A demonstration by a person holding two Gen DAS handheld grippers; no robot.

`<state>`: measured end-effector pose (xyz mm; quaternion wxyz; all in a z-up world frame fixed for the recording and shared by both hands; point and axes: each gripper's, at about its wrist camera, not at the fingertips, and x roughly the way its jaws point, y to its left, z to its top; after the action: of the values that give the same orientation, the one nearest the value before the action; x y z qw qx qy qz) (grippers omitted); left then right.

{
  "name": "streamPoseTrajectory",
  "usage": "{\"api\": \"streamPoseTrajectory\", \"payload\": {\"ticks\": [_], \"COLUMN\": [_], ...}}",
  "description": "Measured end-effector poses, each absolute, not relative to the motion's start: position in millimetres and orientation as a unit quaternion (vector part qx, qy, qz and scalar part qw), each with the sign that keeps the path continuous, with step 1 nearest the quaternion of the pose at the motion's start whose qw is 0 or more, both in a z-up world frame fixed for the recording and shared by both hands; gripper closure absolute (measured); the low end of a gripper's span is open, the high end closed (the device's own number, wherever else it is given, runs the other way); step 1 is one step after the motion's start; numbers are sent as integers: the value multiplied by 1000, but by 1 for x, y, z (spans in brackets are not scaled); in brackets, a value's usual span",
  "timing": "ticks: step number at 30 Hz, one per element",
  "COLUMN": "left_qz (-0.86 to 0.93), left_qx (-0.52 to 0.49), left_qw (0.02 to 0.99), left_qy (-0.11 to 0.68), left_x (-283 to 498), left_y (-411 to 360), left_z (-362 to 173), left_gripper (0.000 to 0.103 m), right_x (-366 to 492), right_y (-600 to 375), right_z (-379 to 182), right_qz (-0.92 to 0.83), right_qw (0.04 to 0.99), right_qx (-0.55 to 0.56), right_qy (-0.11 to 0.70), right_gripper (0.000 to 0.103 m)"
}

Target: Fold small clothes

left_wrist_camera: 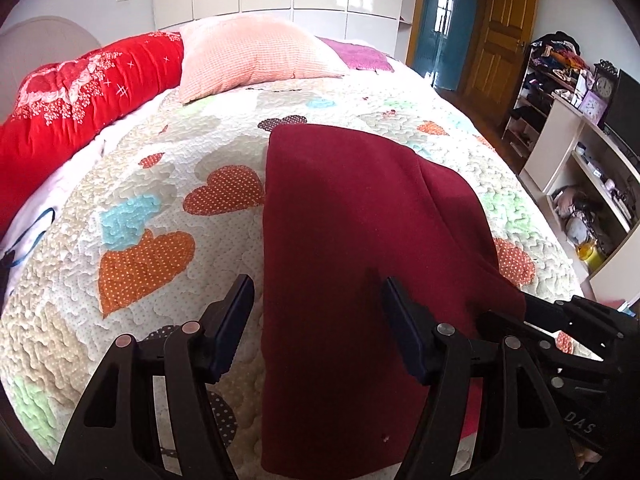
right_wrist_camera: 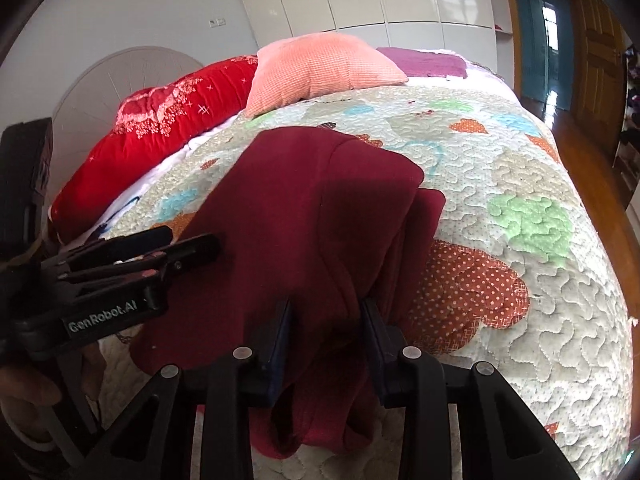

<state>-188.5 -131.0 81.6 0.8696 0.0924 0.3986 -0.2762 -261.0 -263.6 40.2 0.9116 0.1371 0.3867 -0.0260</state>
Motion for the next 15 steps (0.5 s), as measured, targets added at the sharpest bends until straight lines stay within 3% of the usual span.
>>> {"api": "streamPoseTrajectory", "payload": {"ticks": [6,15], "left_qz": [-257,-243], "left_qx": [93,72], "left_qw": [886,910], "left_qy": [374,329], "left_x": [-204,-224], "left_y": [-119,-95], "left_z": [91,110], "left_gripper": [36,36], "right_x": [-287,-305], "right_y": [-251,-237], "right_z": [70,88], "right_qz": [-51,-63], "right_qw": [931,942], "right_qx": [133,121], "right_qy": [336,307], "right_gripper": [55,53]}}
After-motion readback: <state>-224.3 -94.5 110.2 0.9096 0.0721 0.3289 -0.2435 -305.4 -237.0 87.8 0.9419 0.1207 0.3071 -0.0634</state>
